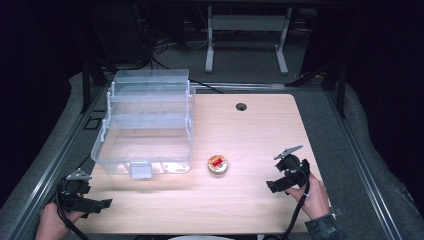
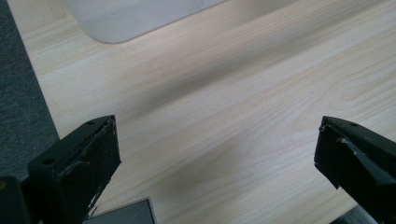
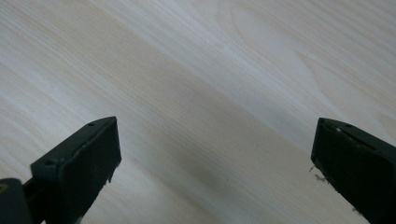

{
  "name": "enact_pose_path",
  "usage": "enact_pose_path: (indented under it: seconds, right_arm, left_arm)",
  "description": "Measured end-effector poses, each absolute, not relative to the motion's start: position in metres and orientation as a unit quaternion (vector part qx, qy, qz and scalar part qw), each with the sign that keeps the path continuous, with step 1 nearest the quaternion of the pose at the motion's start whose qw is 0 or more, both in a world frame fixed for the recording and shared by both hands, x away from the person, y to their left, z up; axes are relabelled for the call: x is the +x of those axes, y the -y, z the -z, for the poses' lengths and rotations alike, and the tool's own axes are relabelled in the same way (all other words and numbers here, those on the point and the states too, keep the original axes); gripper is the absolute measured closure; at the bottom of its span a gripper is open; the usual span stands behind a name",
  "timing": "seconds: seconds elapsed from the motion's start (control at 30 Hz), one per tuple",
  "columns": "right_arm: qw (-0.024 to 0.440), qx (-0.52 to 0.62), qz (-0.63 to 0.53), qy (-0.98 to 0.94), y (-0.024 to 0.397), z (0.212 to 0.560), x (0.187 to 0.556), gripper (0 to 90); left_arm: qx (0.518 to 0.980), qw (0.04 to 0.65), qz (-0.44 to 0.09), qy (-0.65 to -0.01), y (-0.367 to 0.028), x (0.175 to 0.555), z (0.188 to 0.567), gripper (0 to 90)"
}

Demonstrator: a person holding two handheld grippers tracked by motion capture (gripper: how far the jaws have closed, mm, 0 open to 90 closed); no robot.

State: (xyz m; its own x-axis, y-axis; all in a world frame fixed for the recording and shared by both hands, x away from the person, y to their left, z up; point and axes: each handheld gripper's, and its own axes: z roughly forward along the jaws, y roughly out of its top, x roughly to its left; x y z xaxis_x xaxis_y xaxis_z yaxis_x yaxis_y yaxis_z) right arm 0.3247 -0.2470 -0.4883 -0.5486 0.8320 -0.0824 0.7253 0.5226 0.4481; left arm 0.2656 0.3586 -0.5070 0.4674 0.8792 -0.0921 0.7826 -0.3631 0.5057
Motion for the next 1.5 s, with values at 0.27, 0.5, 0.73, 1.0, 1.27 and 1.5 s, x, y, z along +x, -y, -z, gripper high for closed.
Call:
enact_pose_path:
  seconds: [0.27,0.5,0.73,1.0,1.27,1.5]
  right_arm:
    - [0.134,0.43,-0.179,-0.875,0.226,0.485,0.339,0.4]
    - [0.12,0.407,-0.181,-0.887,0.201,0.484,0.351,0.0]
    - [0.102,0.391,-0.175,-0.898,0.173,0.486,0.366,0.0]
    - [0.093,0.364,-0.173,-0.911,0.143,0.49,0.379,0.0]
    - [0.085,0.346,-0.173,-0.918,0.11,0.496,0.4,0.0]
    - [0.06,0.331,-0.158,-0.928,0.081,0.508,0.413,0.1]
  left_arm:
    - [0.823,0.247,-0.095,-0.503,-0.357,0.267,0.507,0.1]
    - [0.822,0.251,-0.1,-0.502,-0.359,0.265,0.505,0.1]
    - [0.822,0.251,-0.097,-0.501,-0.358,0.267,0.505,0.0]
    - [0.822,0.252,-0.097,-0.502,-0.359,0.266,0.504,0.0]
    - [0.823,0.25,-0.097,-0.501,-0.359,0.267,0.507,0.0]
    - [0.821,0.252,-0.096,-0.504,-0.362,0.266,0.508,0.0]
